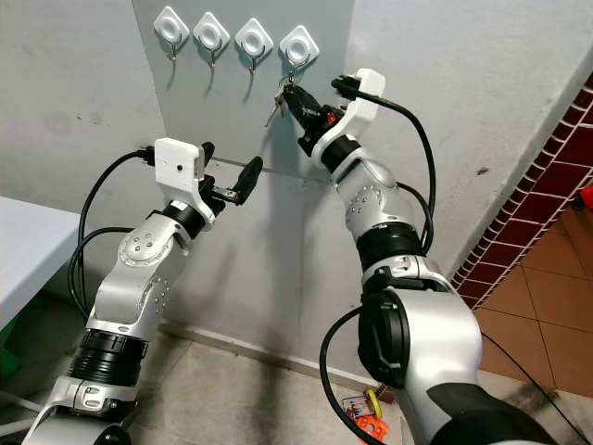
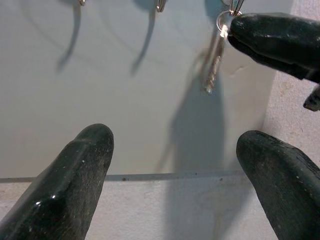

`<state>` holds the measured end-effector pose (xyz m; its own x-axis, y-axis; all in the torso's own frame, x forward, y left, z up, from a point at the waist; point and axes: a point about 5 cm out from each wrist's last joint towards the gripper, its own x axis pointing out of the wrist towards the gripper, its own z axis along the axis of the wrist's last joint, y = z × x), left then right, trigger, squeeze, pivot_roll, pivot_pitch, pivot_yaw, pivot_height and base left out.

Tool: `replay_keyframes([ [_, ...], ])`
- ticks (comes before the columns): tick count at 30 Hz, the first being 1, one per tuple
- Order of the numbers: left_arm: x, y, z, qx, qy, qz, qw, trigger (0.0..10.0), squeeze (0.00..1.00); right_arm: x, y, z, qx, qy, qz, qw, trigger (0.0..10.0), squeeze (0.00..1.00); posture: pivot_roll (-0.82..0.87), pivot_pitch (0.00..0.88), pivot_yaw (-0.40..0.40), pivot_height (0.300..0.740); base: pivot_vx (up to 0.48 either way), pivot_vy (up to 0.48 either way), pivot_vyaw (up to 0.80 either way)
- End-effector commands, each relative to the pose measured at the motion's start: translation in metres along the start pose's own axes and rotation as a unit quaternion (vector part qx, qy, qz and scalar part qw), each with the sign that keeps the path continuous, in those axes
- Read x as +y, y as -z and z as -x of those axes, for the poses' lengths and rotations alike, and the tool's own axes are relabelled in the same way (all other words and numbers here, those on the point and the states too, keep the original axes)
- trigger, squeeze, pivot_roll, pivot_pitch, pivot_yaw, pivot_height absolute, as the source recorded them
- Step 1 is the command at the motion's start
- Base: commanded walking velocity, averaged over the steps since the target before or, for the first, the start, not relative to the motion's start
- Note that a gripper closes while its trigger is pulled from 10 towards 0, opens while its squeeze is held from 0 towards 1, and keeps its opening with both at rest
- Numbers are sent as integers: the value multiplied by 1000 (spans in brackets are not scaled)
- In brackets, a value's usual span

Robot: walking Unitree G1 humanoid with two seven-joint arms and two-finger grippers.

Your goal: Hang keys on a hook

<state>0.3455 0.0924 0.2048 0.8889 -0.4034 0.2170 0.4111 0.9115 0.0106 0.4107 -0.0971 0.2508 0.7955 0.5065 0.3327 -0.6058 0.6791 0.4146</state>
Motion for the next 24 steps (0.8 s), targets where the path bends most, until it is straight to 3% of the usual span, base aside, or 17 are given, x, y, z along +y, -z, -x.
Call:
replay_keyframes([
  [1,0,-8,-3,-10,-1,-5,1000,10000,0,3,-6,0,-15,-14,28,999,10000,1000,69,0,-21,740,0,0,0],
  [9,3,-2,1,-2,-17,-5,1000,10000,0,-6,4,12,-29,14,59,998,10000,1000,65,0,-16,740,0,0,0],
  [13,4,6,6,6,-40,-8,999,10000,0,-14,16,28,-49,40,84,994,10000,1000,68,0,-14,740,0,0,0],
  [18,5,10,9,13,-50,4,999,10000,0,-19,25,37,-45,58,83,994,10000,1000,69,0,-12,740,0,0,0],
  [24,14,41,23,57,-93,-5,994,10000,0,-36,53,74,-32,121,90,988,10000,1000,53,0,-1,740,0,0,0],
])
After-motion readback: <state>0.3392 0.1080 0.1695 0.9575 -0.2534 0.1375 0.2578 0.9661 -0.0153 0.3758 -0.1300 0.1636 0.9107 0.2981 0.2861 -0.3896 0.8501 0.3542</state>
